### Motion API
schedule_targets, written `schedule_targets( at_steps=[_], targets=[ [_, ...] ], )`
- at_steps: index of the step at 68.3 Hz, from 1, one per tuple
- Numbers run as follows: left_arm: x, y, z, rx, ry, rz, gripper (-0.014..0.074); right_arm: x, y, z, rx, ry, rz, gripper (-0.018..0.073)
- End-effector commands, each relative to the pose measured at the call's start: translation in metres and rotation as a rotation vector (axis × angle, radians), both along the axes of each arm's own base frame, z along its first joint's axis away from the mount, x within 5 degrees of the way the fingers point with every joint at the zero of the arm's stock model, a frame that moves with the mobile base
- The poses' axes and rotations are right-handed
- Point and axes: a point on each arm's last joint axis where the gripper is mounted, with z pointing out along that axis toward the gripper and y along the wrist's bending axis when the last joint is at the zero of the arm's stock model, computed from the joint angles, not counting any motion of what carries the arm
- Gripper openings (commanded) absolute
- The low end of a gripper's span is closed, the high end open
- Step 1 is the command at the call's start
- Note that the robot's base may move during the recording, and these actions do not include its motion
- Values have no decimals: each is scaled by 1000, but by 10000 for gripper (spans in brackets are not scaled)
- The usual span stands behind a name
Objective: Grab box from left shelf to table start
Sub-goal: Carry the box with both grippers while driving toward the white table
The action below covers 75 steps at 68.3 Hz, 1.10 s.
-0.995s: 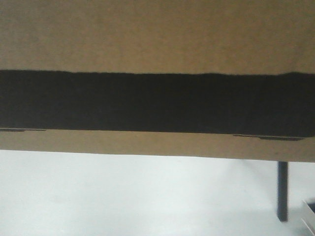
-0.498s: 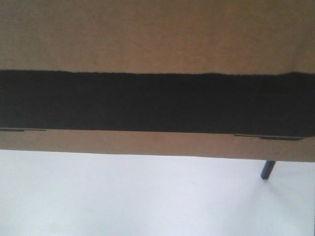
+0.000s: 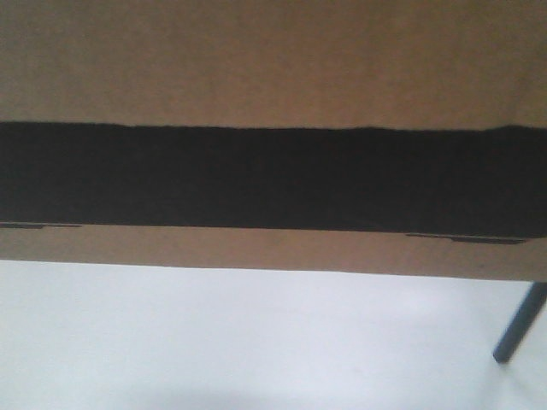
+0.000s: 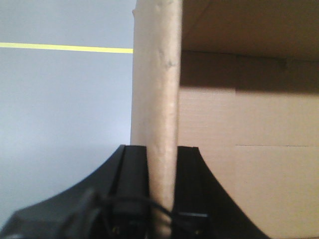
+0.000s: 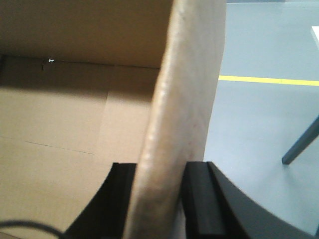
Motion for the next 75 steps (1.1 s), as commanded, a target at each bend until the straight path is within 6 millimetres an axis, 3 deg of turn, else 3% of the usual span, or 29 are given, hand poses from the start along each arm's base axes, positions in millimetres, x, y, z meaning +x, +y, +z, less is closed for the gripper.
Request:
schedule_targets(
  at_steps=[1,75],
  targets=[
    [-5,-1,25,-106,-183,-43,-92,1,-3,22,-7,-161,-35,58],
    [-5,-1,25,-106,-183,-43,-92,1,-3,22,-7,-161,-35,58]
  ],
)
